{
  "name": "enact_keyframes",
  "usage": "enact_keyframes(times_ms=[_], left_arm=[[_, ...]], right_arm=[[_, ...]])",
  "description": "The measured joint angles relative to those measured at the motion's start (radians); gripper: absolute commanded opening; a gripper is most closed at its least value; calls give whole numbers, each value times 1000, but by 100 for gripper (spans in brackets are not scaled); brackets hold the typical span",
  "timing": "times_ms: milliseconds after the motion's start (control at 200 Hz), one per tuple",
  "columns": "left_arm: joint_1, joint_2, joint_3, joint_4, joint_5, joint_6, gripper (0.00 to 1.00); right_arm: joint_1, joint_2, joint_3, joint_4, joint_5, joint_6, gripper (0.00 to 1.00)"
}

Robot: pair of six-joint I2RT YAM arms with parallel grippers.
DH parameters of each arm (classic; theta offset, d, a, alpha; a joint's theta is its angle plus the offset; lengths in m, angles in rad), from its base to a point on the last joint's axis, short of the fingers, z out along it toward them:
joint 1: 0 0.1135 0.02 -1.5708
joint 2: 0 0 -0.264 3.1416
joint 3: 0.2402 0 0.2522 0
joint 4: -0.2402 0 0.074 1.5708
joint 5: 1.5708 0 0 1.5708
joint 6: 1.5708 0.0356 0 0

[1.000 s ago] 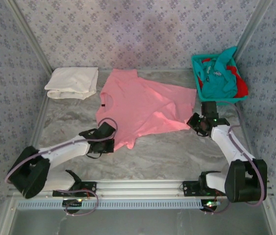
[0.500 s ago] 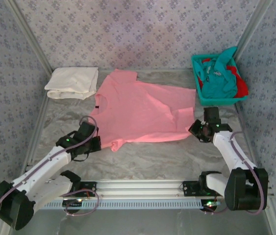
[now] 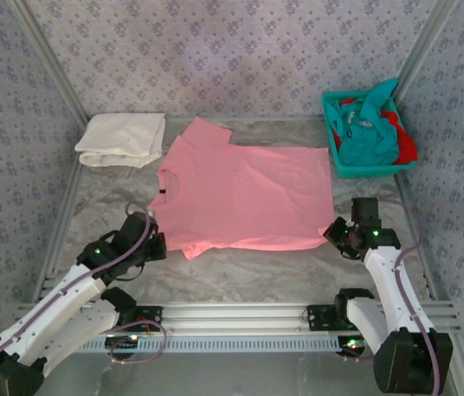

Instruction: Fold and stack the t-shirts

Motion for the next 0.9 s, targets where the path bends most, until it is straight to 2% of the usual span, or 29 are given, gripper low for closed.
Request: enact_keyframes(times_ms=[235, 605, 899], left_arm=[[47, 110, 111, 12, -12, 70, 0], [218, 359, 307, 79, 113, 238, 0], [293, 558, 377, 140, 180, 353, 0]], right_arm=[[-14, 35, 71, 16, -6, 0, 0], [-42, 236, 190, 145, -5, -49, 0], [-55, 386, 251, 252, 5, -71, 0]])
